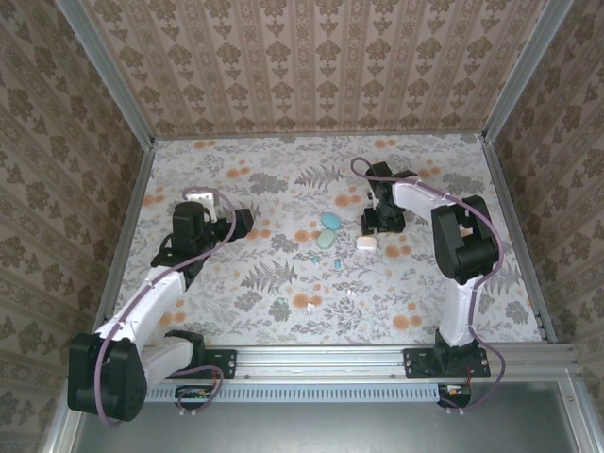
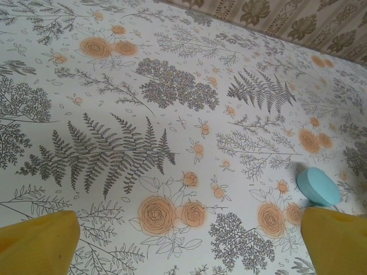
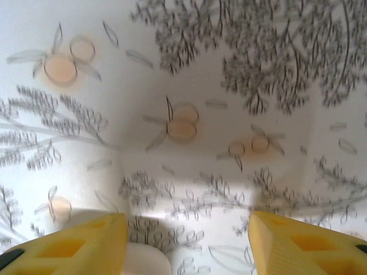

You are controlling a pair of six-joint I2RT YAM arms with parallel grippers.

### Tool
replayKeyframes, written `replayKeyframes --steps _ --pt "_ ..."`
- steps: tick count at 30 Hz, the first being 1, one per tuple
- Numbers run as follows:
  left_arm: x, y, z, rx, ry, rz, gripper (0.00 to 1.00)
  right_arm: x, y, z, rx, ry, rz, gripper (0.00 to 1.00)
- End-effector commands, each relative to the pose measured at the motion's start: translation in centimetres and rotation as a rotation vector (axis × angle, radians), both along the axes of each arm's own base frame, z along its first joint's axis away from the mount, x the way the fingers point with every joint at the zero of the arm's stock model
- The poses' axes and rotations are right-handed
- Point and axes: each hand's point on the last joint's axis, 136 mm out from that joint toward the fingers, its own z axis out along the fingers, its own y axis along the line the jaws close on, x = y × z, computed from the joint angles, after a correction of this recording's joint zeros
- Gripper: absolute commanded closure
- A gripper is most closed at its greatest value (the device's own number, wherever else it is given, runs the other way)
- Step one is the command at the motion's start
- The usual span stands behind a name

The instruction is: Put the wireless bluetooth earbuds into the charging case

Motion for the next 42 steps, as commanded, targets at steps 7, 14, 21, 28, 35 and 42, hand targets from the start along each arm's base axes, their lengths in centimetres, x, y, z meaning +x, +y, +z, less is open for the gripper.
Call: replayKeyframes --steps 7,14,21,28,35,42 --pt "0.8 -0.9 1.4 -0.007 -0.030 -0.026 0.00 -3.3 0.1 2.9 0.089 -0.015 0.032 0.40" --pt "0.9 -1.1 1.5 0.000 -0.038 -0.034 0.00 -2.6 2.4 6.6 0.156 -0.309 0.489 0.34" --pt "0.8 -1.2 1.3 0.007 -0.044 -0.042 0.00 -5.5 2.9 3.6 0.074 -0.375 1.067 0.34" --pt "0.5 -1.1 1.2 0.017 -0.045 -0.044 0.00 -4.1 3.2 1.2 0.083 -0.351 1.128 0.33" --pt "0.2 -0.6 1.0 0.033 -0.048 -0.029 0.00 -3.8 3.5 0.4 0.099 -0.309 1.172 0.33" --pt "0.3 -0.6 0.9 0.035 -0.046 -0.026 0.00 -4.4 3.5 -0.5 0.120 -0.217 1.185 0.39"
